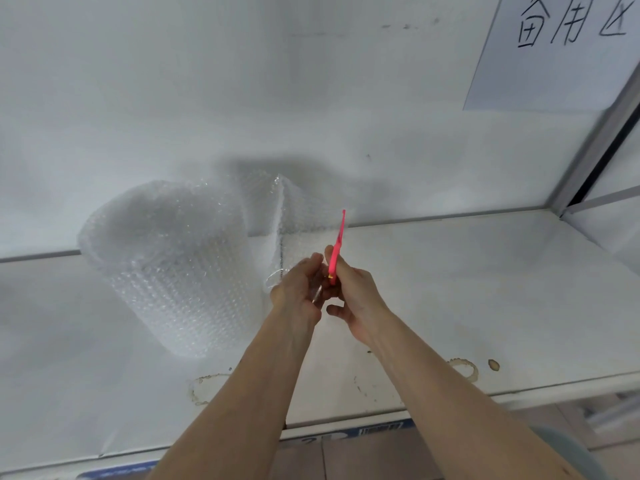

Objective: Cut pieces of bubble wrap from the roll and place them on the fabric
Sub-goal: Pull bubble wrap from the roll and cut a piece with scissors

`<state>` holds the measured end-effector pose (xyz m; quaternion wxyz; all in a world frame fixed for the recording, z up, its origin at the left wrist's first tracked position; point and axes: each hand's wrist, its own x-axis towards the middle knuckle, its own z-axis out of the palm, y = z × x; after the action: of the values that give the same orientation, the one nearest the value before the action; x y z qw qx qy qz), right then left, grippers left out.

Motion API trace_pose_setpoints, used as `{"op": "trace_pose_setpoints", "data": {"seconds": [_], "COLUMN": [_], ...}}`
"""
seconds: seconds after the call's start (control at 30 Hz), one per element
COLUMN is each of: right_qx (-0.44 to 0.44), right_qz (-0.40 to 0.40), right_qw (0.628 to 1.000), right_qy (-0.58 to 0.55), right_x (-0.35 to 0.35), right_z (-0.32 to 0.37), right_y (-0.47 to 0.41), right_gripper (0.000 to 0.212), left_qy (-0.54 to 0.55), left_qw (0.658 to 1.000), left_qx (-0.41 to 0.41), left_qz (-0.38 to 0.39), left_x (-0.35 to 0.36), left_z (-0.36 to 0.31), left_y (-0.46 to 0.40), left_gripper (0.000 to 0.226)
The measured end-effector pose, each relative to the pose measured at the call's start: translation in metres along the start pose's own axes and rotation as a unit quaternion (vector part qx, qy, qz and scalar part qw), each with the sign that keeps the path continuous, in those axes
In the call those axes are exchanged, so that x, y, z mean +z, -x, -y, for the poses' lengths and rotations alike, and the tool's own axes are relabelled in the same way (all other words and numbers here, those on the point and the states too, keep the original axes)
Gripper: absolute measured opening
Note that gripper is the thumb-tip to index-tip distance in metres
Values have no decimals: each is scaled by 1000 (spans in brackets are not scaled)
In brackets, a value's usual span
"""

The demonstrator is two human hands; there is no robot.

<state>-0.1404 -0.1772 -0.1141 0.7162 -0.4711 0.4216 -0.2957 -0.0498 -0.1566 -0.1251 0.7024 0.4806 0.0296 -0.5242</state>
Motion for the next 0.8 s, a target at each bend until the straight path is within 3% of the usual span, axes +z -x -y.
{"op": "trace_pose_setpoints", "data": {"seconds": [0.8], "right_qx": [22], "right_qz": [-19], "right_qw": [999], "right_qy": [-36], "right_x": [-8], "right_z": [12], "right_y": [-14], "right_gripper": [42], "left_qy": [-10], "left_qw": [1000], "left_qx": [-7], "left_qz": [-29], "left_x": [5], "left_z": [-3], "left_y": [8], "left_gripper": [40]}}
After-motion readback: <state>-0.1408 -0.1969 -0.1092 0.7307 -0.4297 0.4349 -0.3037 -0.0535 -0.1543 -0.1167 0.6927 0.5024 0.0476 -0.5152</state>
